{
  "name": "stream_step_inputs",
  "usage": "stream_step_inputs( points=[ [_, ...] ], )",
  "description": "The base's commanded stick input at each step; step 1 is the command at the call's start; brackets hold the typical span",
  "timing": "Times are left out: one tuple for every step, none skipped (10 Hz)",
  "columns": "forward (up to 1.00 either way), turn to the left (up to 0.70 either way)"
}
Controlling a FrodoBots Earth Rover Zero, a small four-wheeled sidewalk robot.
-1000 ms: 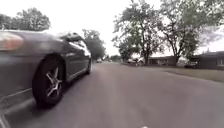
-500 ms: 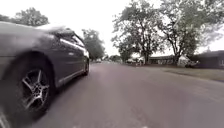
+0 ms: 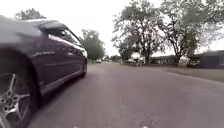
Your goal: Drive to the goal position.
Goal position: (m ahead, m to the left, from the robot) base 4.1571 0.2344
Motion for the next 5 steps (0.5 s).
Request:
stream_step_inputs(
  points=[
    [0.7,-0.03],
    [0.7,-0.03],
    [0.7,-0.03],
    [0.7,-0.03],
    [0.7,-0.03]
  ],
)
